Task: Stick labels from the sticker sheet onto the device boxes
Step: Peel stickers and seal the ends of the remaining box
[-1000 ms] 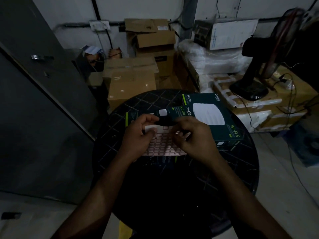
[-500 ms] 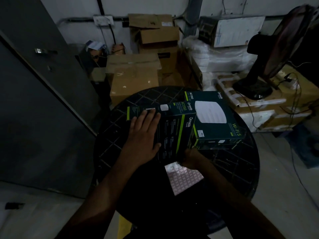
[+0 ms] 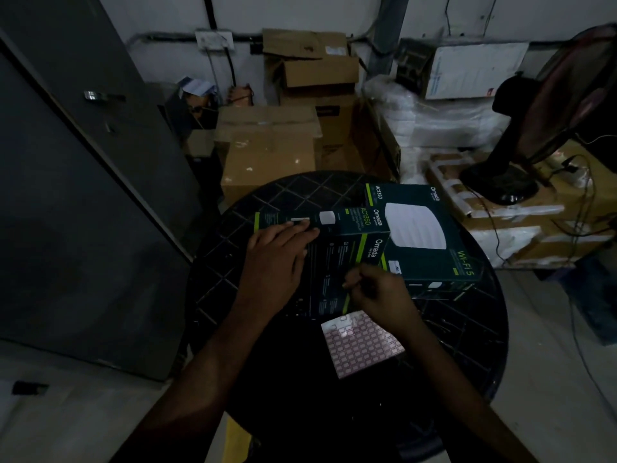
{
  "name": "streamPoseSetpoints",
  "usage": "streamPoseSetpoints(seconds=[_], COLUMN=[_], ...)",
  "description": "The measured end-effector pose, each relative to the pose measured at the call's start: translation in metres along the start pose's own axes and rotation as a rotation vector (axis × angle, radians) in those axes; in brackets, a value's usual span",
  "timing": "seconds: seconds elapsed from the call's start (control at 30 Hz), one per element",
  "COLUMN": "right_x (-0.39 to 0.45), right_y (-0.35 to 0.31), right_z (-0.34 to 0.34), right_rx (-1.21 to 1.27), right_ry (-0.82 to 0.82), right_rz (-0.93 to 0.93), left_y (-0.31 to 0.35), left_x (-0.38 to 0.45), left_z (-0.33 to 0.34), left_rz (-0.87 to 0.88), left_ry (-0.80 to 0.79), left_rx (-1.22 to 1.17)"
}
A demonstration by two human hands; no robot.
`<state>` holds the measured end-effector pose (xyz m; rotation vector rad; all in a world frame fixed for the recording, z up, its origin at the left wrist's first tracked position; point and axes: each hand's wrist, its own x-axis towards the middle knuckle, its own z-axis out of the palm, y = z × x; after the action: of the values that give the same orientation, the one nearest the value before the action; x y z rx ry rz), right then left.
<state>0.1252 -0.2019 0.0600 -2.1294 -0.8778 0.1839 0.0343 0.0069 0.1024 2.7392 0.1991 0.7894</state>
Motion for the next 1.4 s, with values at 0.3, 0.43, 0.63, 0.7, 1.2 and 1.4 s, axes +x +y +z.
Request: streamPoseSetpoints(seconds=[0.3, 0.43, 0.63, 0.7, 1.2, 1.4], right_x=[0.040, 0.051, 0.047, 0.048, 0.061, 0.063], right_y=[-0.077, -0.075, -0.083, -0.082, -0.100, -0.091], right_z=[-0.029, -0.024, -0.025, -0.023, -0.042, -0.051], right_rx=[-0.174, -0.324, -0.419, -0.454, -0.613, -0.603], right_ry=[0.215, 0.197, 0.201, 0.191, -0.124, -0.222], right_rz=[-0.284, -0.319, -0.391, -0.395, -0.394, -0.351], left_y=[-0.005, -0.004, -0.001, -0.001, 0.003, 0.002], left_x=[-0.004, -0.007, -0.007, -0.008, -0.016, -0.016], left_z=[0.006, 0.005, 0.002, 0.002, -0.002, -0.001], left_rz=[-0.091, -0.091, -0.097, -0.095, -0.071, -0.071], left_ry=[0.175, 0.136, 0.084, 0.084, 0.086, 0.073], left_rx=[-0.306, -0.300, -0.274, -0.281, -0.287, -0.270])
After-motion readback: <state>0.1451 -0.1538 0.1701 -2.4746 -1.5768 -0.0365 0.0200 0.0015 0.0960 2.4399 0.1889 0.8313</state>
